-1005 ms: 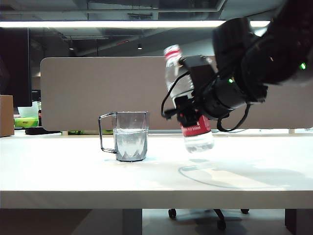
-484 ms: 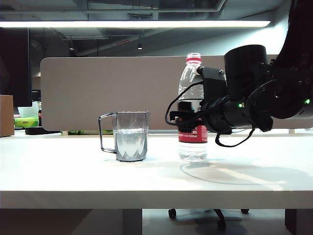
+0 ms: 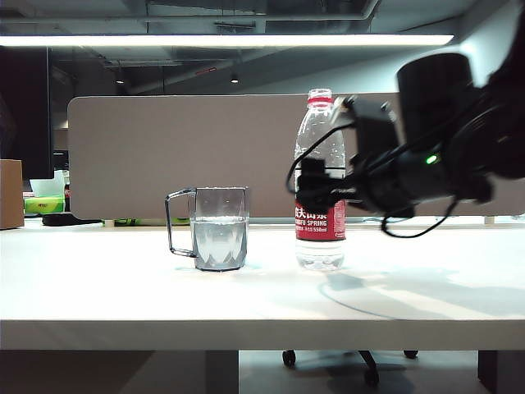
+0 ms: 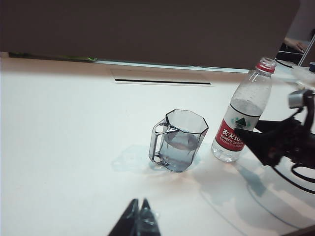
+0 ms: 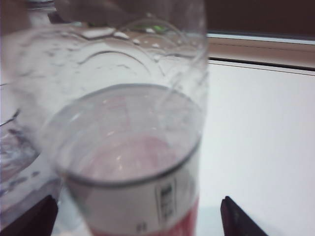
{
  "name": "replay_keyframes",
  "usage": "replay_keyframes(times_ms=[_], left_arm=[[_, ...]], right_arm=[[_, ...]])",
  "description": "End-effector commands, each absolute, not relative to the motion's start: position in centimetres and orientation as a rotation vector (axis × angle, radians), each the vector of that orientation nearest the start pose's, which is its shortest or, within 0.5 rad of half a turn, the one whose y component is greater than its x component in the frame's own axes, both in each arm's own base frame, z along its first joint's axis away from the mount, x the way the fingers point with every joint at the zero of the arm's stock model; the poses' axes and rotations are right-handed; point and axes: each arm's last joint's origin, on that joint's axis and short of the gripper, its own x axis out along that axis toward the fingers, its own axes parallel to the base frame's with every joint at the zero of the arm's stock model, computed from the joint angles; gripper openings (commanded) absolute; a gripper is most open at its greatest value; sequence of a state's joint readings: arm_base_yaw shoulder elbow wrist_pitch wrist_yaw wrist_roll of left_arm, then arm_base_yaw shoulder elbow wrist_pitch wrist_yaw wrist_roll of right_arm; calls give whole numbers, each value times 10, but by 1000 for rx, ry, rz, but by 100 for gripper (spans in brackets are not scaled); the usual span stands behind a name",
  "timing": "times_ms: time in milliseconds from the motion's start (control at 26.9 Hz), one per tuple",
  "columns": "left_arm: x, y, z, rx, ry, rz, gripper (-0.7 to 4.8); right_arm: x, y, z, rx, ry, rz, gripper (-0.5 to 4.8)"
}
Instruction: Pick up the mineral water bottle on the table and pour water into the mug until it's half full.
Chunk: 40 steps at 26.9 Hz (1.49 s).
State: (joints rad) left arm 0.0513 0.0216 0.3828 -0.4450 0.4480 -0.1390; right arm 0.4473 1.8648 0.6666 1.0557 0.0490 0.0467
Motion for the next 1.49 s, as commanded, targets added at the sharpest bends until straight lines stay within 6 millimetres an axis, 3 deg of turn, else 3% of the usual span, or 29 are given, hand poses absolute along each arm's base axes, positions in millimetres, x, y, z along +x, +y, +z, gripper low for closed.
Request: replay_keyframes(times_ms=[37,112,186,223,261,484,633,819,1043,1490], left_arm=[[58,-10,245,-155,98,-393,-5],[58,-10,245,-155,98,-393,-5],[58,-10,245,-154,97,-393,-5],[58,-10,245,-155,97,-393,-5],[58,-10,245,-155,98,-393,-5],[58,-10,246,-153,91,-389,-5],[58,-10,246,-153,93,-397,-5],[57,-10,246,-153,92,-393,-5],[58,-10,246,-153,93,-393,-5],[57,-10,246,-153,92,-393,-5]], right_arm=[[274,131,147,10,163,392,479],[245,117,154,8,181,391,268],[228,108,157,6,200,368,90],[216,102,160,17,204,350,30],[208,97,162,25,203,334,14],[155,69,173,62,175,275,-5],[140,61,174,74,138,278,-5],[128,51,165,86,110,266,-5],[121,27,161,93,124,127,-5],[101,5,140,120,267,15,-5]])
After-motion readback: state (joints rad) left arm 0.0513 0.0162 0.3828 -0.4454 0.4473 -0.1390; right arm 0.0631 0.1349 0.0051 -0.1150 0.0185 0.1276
